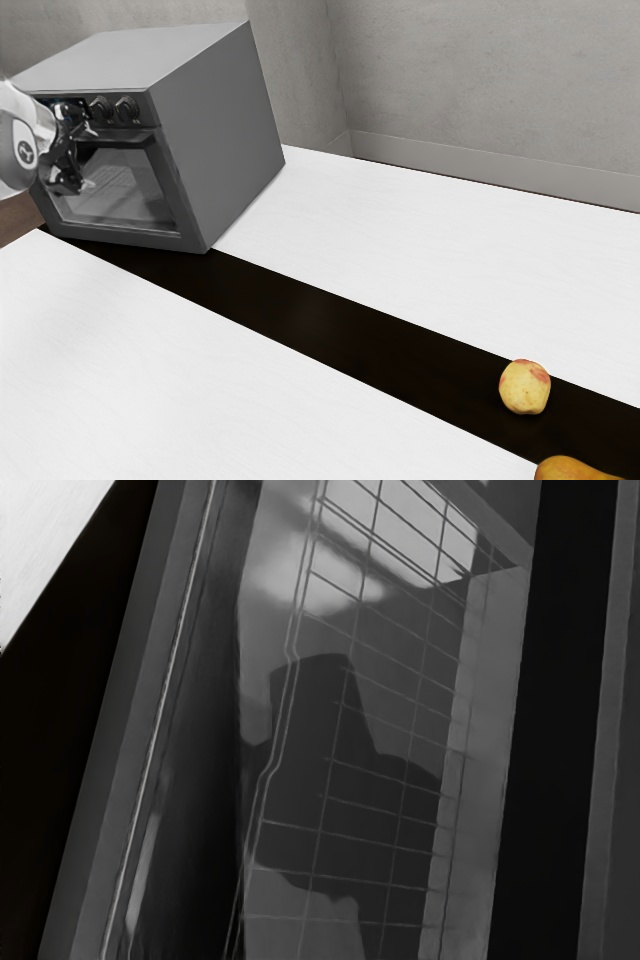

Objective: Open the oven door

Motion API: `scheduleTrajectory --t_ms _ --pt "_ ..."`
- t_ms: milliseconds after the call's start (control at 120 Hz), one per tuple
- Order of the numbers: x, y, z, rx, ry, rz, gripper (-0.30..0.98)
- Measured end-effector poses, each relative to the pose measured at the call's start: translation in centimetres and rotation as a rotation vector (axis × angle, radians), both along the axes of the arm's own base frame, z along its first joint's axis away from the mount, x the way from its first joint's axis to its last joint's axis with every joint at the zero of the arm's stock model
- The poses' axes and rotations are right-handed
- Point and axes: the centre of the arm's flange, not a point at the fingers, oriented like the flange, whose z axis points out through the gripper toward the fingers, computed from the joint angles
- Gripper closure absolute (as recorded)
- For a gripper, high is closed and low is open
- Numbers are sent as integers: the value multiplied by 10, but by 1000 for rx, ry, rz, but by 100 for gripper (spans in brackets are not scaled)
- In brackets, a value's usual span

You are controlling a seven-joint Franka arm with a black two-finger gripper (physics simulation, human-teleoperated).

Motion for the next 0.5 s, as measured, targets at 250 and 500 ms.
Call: scheduleTrajectory --t_ms 250,500 --pt "-22 -15 -17 -46 24 26 0" --pt "-82 -69 -28 -52 64 37 0"
